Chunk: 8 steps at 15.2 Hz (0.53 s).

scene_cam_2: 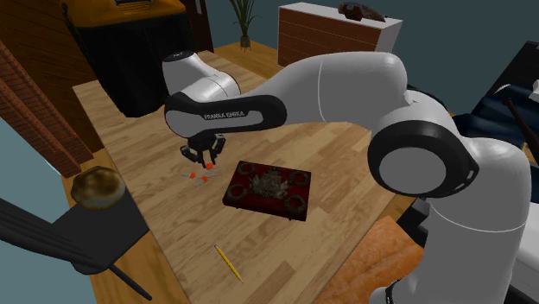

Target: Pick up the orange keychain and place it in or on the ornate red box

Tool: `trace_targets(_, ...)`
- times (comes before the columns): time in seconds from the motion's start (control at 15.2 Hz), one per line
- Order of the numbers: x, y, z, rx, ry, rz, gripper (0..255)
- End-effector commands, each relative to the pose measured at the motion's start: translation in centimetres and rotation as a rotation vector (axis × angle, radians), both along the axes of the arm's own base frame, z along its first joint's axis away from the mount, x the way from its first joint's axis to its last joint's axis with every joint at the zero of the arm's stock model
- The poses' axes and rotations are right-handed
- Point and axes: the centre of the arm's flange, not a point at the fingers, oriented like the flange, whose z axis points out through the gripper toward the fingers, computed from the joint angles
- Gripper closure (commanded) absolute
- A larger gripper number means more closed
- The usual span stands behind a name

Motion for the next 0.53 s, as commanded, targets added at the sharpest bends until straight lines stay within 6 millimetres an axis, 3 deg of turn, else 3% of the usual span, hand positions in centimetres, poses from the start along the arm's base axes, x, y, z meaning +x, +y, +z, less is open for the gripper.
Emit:
trace_targets(0.0,0.0,0.0,0.8,0.000,0.000,0.000,255)
trace_targets(0.46,-3.4,-8.5,1.1,0.000,0.000,0.000,255)
